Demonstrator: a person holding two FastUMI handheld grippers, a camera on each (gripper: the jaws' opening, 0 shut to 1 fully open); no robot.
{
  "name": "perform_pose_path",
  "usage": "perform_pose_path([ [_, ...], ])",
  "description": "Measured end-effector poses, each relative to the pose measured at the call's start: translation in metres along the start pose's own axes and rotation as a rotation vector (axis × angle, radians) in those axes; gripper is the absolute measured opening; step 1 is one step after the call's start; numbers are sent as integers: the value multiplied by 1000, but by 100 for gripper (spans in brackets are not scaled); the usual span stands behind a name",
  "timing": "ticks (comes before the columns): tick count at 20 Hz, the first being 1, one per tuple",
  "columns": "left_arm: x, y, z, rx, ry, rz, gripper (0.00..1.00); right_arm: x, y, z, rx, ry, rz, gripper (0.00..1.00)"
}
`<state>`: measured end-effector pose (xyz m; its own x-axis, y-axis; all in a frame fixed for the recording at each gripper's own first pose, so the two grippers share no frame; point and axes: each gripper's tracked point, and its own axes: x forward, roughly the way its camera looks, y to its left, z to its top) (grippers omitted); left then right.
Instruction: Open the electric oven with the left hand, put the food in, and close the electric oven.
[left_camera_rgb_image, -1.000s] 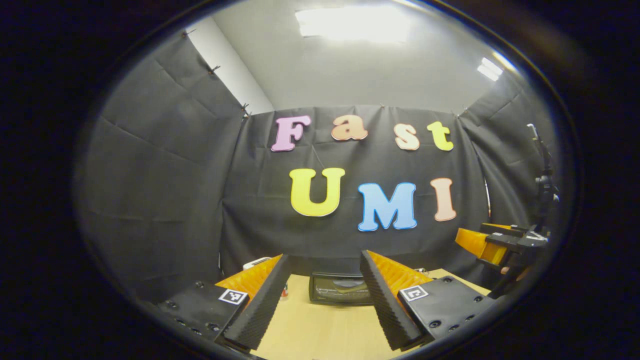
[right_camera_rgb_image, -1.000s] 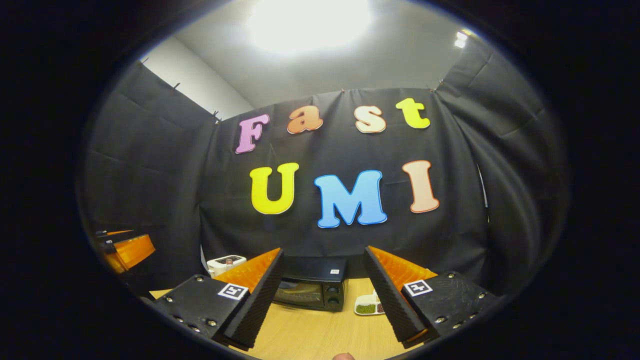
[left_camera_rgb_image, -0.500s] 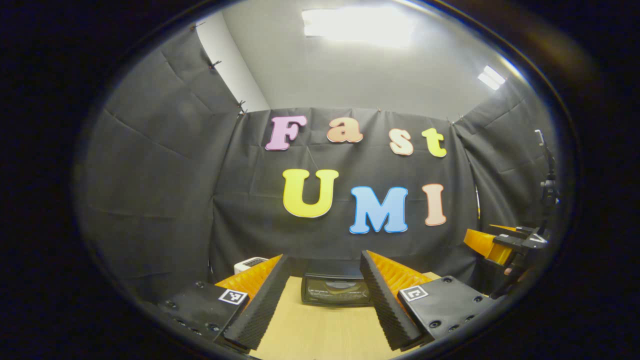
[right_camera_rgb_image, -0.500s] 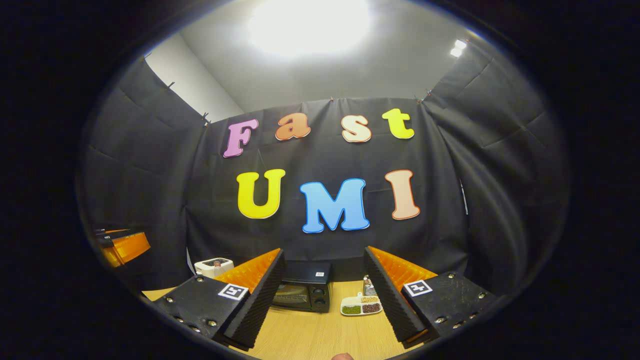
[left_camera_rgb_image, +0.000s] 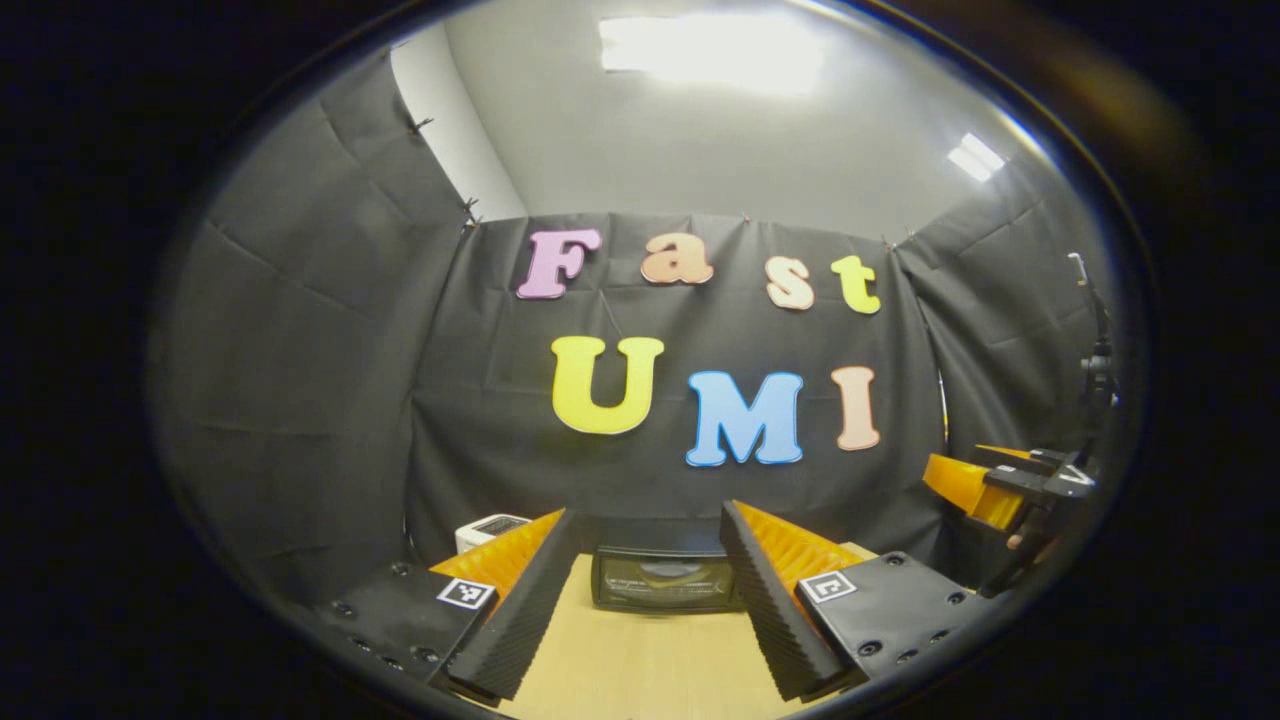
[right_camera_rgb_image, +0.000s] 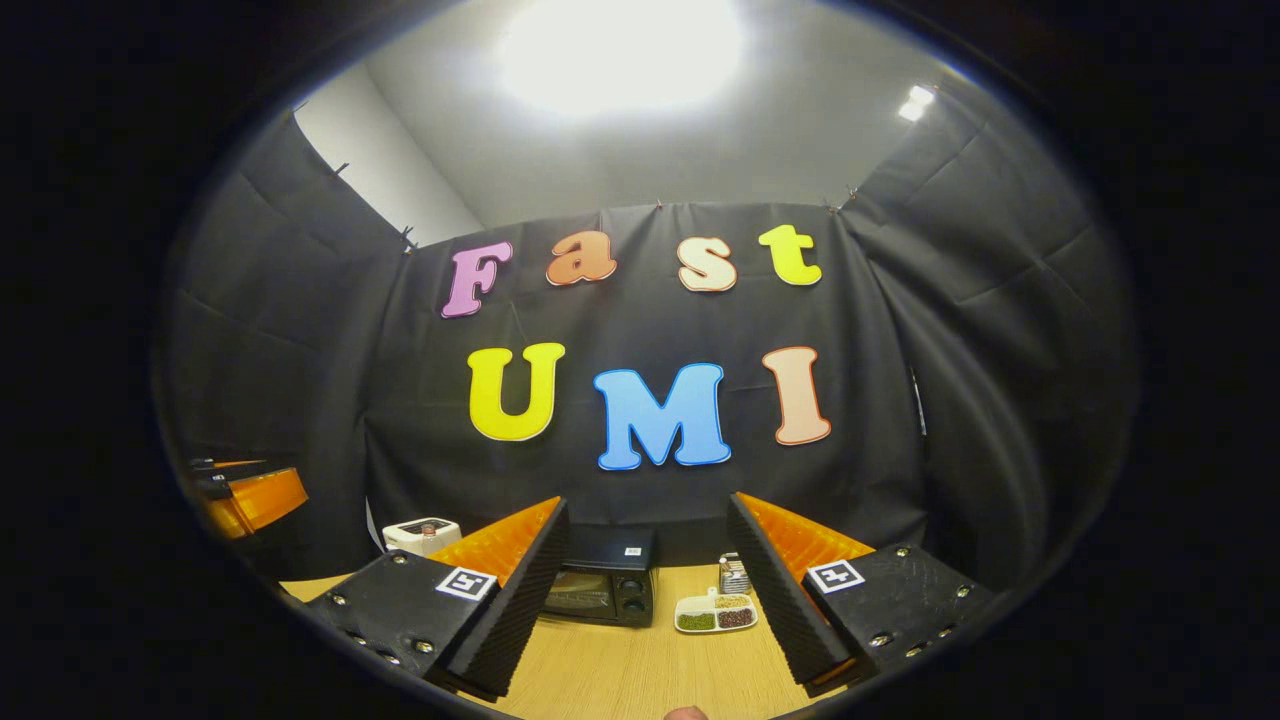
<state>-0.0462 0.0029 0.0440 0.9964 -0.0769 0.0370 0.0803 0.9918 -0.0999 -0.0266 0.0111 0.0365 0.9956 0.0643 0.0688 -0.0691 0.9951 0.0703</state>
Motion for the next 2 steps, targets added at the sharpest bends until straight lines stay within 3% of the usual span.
perform_pose_path([
  [1,0,0,0,1,0,-1,95,0,0,1,-1,-2,0,97],
  [2,0,1,0,4,-1,-1,99,-1,2,1,-1,-4,2,97],
])
